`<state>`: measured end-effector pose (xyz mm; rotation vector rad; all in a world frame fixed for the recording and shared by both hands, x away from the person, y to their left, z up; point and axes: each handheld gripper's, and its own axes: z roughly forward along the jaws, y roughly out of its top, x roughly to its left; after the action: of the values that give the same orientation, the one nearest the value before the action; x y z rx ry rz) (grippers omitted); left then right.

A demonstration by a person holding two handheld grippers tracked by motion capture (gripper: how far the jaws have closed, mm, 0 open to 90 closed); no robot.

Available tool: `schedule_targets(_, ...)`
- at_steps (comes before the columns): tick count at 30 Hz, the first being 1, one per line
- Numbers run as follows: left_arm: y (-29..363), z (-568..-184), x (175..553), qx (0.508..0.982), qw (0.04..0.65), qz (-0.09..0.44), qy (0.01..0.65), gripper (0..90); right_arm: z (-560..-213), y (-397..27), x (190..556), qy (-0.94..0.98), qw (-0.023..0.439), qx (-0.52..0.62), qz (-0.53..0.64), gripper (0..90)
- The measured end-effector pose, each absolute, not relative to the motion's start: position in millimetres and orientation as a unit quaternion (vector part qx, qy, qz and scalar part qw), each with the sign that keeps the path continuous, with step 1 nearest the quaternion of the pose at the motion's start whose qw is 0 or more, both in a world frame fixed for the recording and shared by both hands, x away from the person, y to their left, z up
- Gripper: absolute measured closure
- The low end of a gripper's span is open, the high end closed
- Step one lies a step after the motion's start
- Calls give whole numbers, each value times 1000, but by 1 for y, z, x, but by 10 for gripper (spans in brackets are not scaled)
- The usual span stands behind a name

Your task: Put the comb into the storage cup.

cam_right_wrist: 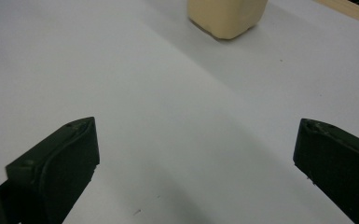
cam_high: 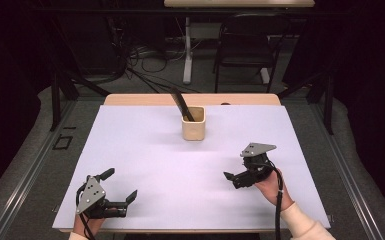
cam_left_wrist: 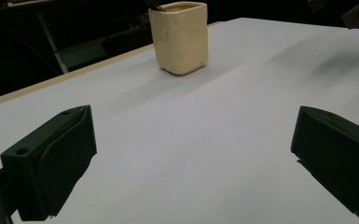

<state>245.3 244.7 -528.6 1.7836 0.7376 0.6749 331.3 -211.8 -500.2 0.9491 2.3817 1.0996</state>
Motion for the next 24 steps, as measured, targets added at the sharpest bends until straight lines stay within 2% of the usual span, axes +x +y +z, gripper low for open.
schedule_targets(24,245,-529,245,744,522,281,308,0,-518,-233,297,837,185,336,391,0)
